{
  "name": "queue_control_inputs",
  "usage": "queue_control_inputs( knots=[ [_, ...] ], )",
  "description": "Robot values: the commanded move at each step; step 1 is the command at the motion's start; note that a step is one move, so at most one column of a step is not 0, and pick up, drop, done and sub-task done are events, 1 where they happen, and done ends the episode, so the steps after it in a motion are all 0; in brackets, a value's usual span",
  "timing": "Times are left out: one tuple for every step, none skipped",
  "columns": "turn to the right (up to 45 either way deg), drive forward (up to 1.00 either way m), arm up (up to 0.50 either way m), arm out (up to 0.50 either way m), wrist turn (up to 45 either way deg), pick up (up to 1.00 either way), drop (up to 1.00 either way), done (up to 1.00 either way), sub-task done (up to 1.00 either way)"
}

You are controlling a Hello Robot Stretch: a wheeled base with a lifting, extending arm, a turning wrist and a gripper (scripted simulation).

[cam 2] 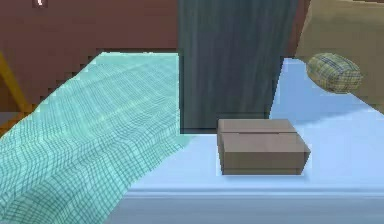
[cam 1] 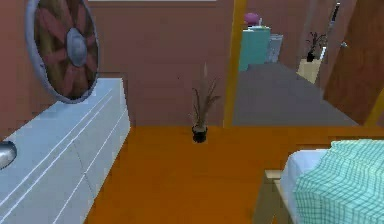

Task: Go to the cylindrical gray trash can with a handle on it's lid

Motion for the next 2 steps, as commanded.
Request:
queue_control_inputs(
  knots=[
    [3.0,0.00,0.00,0.00,0.0,0.00,0.00,0.00,0.00],
    [0.0,1.00,0.00,0.00,0.0,0.00,0.00,0.00,0.00]
  ],
)
